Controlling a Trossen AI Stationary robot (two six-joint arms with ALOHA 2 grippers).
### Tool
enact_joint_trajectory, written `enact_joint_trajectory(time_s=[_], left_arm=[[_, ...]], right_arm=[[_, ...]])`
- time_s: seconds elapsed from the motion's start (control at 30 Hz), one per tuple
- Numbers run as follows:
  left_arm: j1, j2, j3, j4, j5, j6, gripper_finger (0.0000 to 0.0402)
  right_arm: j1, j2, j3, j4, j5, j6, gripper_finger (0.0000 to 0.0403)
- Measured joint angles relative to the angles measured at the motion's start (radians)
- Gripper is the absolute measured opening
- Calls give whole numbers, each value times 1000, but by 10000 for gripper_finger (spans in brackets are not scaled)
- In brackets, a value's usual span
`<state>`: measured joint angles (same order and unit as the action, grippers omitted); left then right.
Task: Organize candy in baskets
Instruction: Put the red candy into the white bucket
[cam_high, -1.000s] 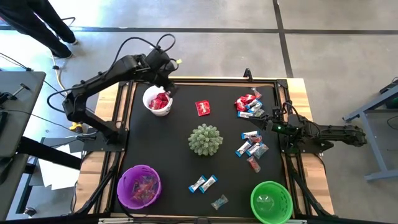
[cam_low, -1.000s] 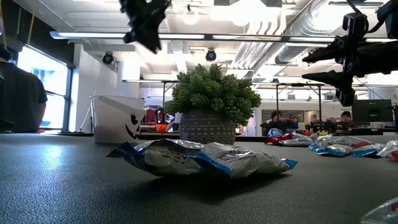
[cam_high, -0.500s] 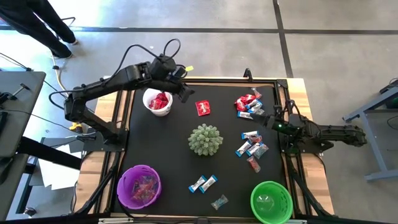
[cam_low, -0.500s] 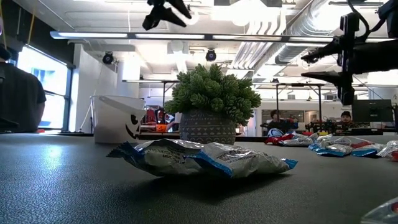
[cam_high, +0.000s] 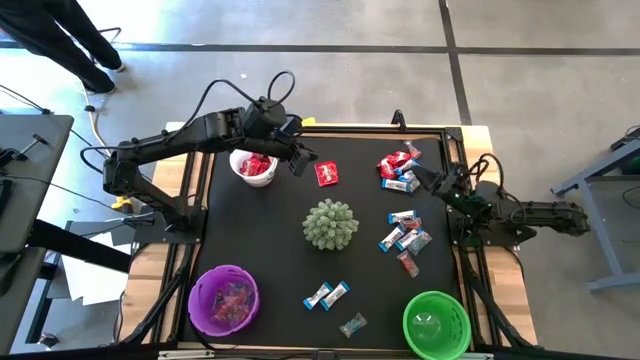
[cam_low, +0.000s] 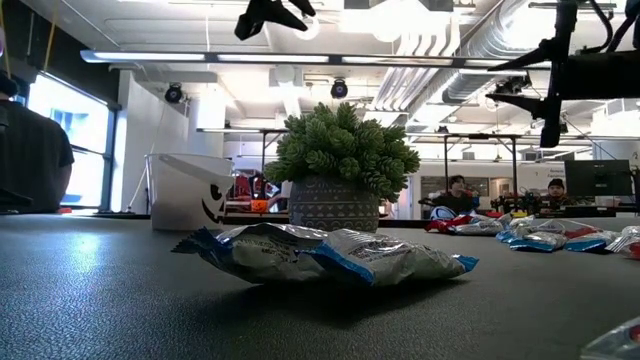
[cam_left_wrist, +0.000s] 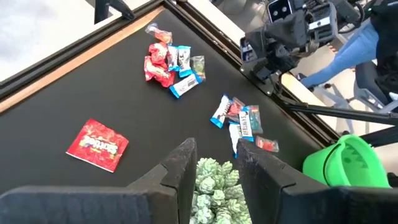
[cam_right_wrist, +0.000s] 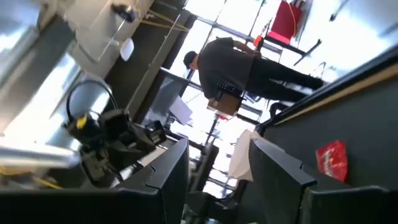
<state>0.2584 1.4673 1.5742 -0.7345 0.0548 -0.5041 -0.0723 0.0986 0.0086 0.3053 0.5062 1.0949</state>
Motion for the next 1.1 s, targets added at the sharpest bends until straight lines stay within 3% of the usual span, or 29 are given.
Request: enact_joint_trajectory(time_s=[0.3, 0.53, 0.67, 0.77, 0.9, 1.1], left_arm=[[2, 0, 0, 0, -16, 81, 104], [3, 0, 0, 0, -23, 114, 104], [3, 0, 0, -1, -23, 115, 104], [3, 0, 0, -1, -23, 116, 104], [3, 0, 0, -2, -22, 116, 104], [3, -16, 0, -14, -22, 124, 104]], right_arm=[[0, 0, 0, -9, 172, 57, 162], [0, 0, 0, -3, 175, 57, 162], [0, 0, 0, 104, 177, 79, 162], [0, 0, 7, 200, 91, 1, 162], [0, 21, 109, 96, -2, -56, 162], [0, 192, 390, -352, -5, -208, 162]])
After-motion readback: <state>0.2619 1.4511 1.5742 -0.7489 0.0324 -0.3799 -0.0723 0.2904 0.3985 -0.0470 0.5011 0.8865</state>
